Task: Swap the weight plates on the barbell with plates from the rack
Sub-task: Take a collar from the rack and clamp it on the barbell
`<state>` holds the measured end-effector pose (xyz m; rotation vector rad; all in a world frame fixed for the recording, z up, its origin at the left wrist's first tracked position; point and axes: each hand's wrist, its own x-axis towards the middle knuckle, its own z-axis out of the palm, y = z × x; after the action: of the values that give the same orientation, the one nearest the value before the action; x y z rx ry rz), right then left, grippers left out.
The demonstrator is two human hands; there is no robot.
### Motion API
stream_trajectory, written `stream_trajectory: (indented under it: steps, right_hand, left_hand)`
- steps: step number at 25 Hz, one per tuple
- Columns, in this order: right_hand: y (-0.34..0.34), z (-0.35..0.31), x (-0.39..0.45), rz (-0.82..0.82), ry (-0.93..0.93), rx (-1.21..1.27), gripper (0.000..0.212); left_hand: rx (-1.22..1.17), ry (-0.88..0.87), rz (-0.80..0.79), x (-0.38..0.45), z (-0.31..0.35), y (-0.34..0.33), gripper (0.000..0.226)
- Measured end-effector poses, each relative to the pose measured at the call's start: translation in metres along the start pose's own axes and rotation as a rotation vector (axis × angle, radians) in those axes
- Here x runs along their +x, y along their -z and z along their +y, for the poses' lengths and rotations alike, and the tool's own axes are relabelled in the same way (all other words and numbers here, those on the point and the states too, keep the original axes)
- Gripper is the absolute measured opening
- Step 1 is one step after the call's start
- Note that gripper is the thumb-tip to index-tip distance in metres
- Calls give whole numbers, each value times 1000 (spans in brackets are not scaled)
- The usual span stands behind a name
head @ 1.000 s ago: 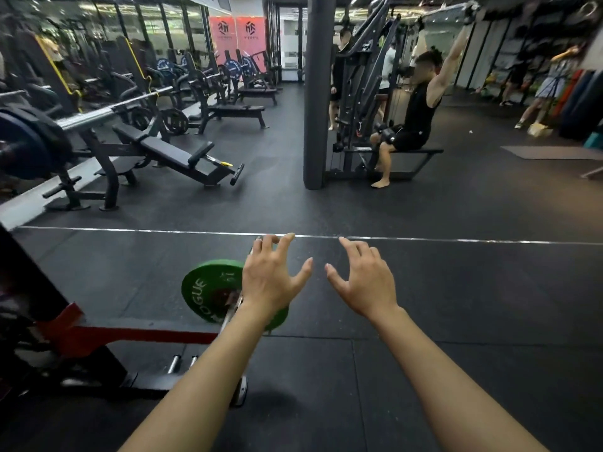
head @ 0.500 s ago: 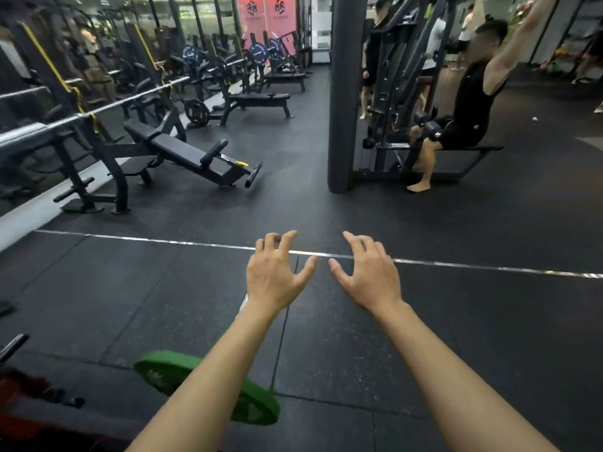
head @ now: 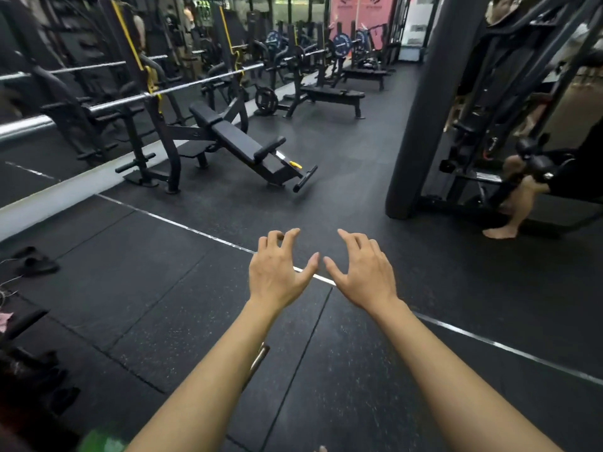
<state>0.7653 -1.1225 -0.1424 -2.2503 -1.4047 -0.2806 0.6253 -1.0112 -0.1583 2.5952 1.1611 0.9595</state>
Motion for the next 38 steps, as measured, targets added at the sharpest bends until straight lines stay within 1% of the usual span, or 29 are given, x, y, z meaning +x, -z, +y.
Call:
stream_trajectory:
  steps: [6, 12, 16, 20, 23, 27, 32, 34, 38]
  right_hand:
    - [-67, 11, 174, -59, 132, 3, 66]
    - [-147, 6, 321, -77, 279, 153, 65]
    - [-203, -4, 422, -110, 414, 224, 65]
    - [-242, -23, 518, -153, 555, 250, 64]
    - [-270, -49, 580, -172, 639, 295, 64]
    - [-314, -96, 634, -190, 737, 390, 63]
    - [-375, -170, 698, -200, 816, 404, 63]
    - [-394, -209, 727, -217, 839, 411, 64]
    - [-435, -282, 789, -194, 912, 402, 64]
  left_hand:
    - [47, 138, 71, 142, -59, -63, 67]
    - [183, 270, 132, 249, -126, -110, 67]
    - [284, 397, 176, 319, -168, -135, 68]
    - [374, 527, 195, 389, -199, -142, 69]
    - [429, 598, 246, 431, -228, -139, 66]
    - [459, 691, 256, 464, -282, -138, 68]
    - [492, 757, 291, 515, -372, -134, 65]
    - [501, 781, 331, 540, -414, -123, 65]
    - [556, 831, 367, 582, -494, -100, 66]
